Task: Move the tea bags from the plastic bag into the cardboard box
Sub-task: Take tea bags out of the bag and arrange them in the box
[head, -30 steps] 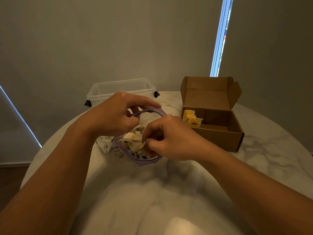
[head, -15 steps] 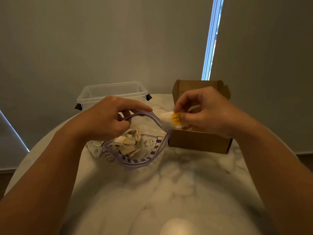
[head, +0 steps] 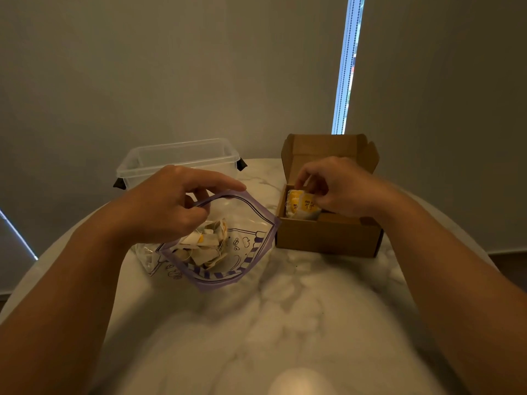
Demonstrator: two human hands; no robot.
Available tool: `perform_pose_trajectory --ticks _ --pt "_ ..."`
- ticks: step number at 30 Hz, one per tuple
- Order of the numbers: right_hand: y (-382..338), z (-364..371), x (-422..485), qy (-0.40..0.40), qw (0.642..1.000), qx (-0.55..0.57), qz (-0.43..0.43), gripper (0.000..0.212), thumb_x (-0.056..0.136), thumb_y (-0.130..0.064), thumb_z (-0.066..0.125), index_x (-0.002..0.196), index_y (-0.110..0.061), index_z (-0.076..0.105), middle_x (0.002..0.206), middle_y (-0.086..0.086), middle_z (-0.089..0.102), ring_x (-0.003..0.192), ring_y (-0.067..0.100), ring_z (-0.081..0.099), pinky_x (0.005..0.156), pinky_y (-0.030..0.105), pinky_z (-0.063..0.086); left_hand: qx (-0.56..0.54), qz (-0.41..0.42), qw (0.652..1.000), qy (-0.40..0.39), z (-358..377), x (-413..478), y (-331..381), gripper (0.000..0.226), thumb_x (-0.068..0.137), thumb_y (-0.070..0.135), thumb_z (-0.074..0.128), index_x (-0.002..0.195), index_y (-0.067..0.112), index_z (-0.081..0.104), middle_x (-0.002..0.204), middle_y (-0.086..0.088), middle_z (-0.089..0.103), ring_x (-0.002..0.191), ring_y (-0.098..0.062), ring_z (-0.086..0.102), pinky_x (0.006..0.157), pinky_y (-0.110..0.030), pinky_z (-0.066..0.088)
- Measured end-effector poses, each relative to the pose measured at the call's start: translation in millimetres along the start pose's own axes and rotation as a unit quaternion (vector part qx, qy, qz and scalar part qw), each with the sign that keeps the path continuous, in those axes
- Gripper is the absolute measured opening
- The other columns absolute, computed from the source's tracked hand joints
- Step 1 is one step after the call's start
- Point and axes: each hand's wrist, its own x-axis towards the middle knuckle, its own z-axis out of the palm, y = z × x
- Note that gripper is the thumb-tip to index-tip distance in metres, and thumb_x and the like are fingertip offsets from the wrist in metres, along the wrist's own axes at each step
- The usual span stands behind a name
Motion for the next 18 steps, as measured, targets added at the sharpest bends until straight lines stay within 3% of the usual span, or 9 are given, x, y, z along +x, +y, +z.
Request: perform_pose_trajectory --ticks 7,11,18 --pt "3.1 21.8 23.6 -0.044 0.998 -0.047 0.001 0.040 0.081 0.005 0.070 0.110 -0.022 0.067 0.092 -0.008 0.063 0.082 0.006 0.063 0.060 0.018 0.049 -0.008 -0.004 1.000 -0.006 -0.9 0.1 -1.0 0.063 0.075 0.003 0.056 0.124 0.042 0.063 0.108 0.020 0.065 0.088 -0.006 0.063 0.070 -0.028 0.058" --pt "3.1 29.6 28.9 -0.041 0.996 -0.075 0.003 0.038 0.082 0.006 0.068 0.108 -0.021 0.066 0.092 -0.004 0.060 0.077 0.009 0.059 0.054 0.017 0.042 -0.005 -0.006 1.000 -0.005 -2.0 -0.1 0.2 0.063 0.069 0.014 0.051 0.123 0.044 0.062 0.101 0.029 0.064 0.088 -0.005 0.063 0.069 -0.025 0.057" --pt "5.9 34.1 30.4 -0.012 0.994 -0.113 0.006 0.034 0.083 -0.003 0.072 0.112 -0.018 0.065 0.095 -0.004 0.051 0.083 0.015 0.054 0.060 0.021 0.042 0.000 0.002 1.000 0.001 -1.7 -0.8 3.7 0.063 0.069 0.013 0.048 0.120 0.048 0.062 0.101 0.034 0.063 0.089 -0.005 0.064 0.073 -0.026 0.058"
